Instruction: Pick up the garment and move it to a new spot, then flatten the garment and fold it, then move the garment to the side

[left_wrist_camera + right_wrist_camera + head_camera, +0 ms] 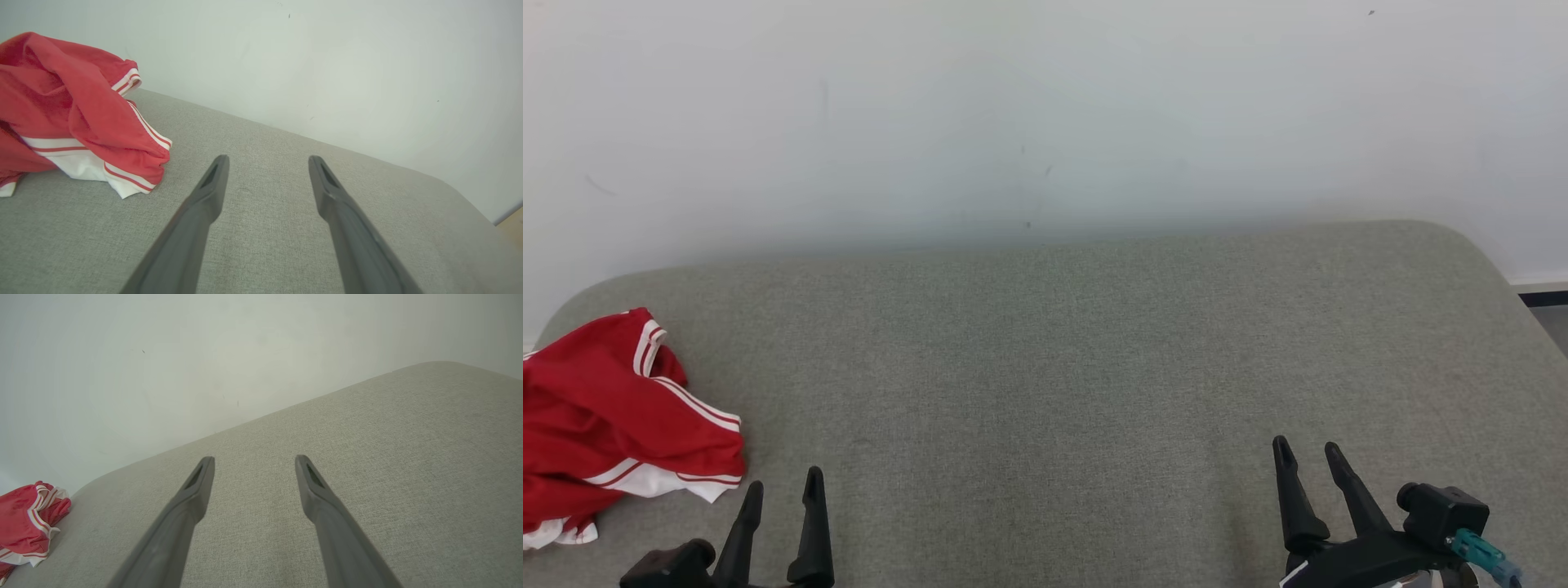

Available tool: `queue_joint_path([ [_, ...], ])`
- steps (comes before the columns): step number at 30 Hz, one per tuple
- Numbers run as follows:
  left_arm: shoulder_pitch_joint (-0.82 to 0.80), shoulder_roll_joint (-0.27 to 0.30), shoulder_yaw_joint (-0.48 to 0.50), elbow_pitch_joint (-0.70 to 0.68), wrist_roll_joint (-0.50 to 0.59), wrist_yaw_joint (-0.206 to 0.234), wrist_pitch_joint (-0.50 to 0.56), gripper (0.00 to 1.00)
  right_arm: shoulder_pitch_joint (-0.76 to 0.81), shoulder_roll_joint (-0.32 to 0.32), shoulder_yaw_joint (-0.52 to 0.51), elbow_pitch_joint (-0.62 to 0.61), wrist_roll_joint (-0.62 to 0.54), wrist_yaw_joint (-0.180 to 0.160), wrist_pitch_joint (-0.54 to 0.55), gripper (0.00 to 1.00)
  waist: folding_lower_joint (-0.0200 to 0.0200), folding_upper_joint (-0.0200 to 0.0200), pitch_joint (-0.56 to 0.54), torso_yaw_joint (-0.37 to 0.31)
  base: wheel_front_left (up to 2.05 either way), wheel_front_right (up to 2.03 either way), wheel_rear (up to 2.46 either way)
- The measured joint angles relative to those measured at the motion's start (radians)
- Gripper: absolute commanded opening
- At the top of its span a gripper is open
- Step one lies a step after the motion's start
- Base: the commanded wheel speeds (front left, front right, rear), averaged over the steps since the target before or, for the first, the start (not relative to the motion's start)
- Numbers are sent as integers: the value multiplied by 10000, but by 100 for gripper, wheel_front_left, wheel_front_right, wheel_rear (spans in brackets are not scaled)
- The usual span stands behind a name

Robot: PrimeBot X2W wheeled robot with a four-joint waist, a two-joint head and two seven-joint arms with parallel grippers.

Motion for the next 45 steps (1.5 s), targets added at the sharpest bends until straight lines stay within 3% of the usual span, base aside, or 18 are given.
queue_joint_path([
  [27, 545, 6, 408, 8, 2405, 161, -593, 100, 206, -8, 132, 73, -2403, 0, -462, 100, 0, 0, -312, -74, 0, 0, 0],
  [45, 452, -268, 1081, 428, 3356, -355, -938, 100, 212, -12, 211, 267, -3438, 0, -761, 100, 0, 0, -408, -53, 0, 0, 0],
])
